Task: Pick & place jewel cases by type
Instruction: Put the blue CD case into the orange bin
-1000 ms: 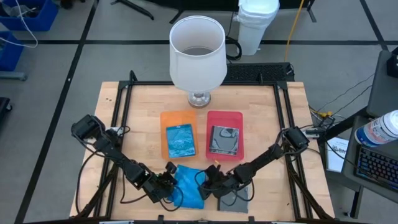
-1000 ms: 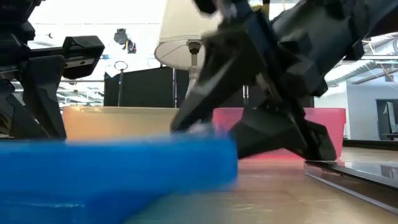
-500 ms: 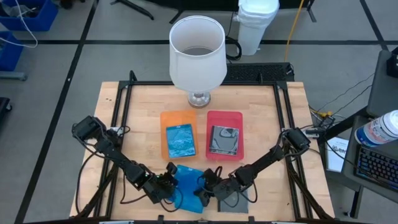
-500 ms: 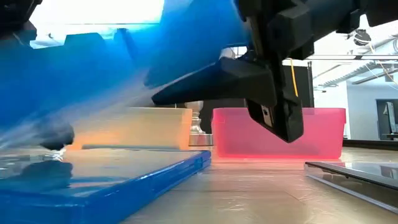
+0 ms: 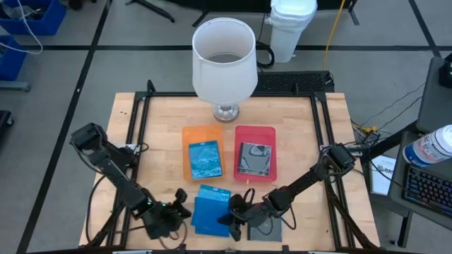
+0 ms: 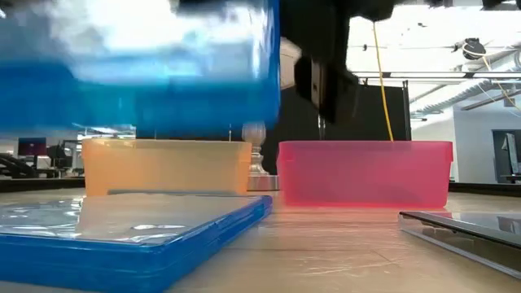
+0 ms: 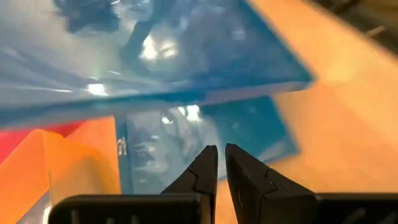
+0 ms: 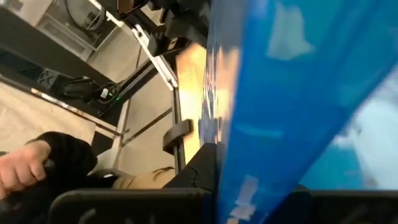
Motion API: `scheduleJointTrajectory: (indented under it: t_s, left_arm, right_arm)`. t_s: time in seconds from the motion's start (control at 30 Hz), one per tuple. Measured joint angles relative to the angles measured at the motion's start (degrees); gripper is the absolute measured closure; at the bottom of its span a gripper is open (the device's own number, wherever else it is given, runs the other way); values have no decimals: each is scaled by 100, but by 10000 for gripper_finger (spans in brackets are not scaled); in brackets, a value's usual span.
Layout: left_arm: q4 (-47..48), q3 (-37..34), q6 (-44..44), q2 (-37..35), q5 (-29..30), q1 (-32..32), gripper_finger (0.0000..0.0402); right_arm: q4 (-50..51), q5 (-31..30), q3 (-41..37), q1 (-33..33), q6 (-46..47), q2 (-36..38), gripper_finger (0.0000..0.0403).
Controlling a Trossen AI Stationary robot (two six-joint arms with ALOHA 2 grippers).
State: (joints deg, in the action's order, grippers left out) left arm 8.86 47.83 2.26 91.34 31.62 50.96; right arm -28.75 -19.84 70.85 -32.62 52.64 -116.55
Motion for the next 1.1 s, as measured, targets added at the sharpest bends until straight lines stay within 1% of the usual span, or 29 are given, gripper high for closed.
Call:
scheduleJointTrajectory:
  t_s: [0.2, 0.37, 0.53, 0.63, 0.77, 0.83, 0.97, 1.1]
  left_arm:
    - [6, 2, -26, -259, -10, 286, 360]
    - [-2, 2, -131, -261, -14, 347, 360]
    - [57, 2, -171, -261, -11, 334, 360]
    - [271, 2, -164, -261, -16, 339, 360]
    - [776, -54, 280, -261, -130, 353, 360]
    - [933, -159, 412, -261, -186, 382, 360]
    - [947, -364, 405, -261, -188, 415, 360]
    - [940, -421, 390, -261, -160, 407, 360]
  right_arm:
    - [81, -126, 0, -26, -998, 626, 398]
    - [569, -428, 0, -48, -1608, 1316, 398]
    - [1323, -549, 0, 174, -1857, 1944, 398]
    - [1765, -565, 0, 410, -1951, 2223, 398]
    - [2390, -546, 0, 798, -1932, 2345, 398]
    - [2604, -231, 0, 1073, -1805, 2336, 398]
    - [2819, 455, -2, 1723, -1478, 2339, 398]
    - [2841, 985, 44, 2269, -1583, 2339, 398]
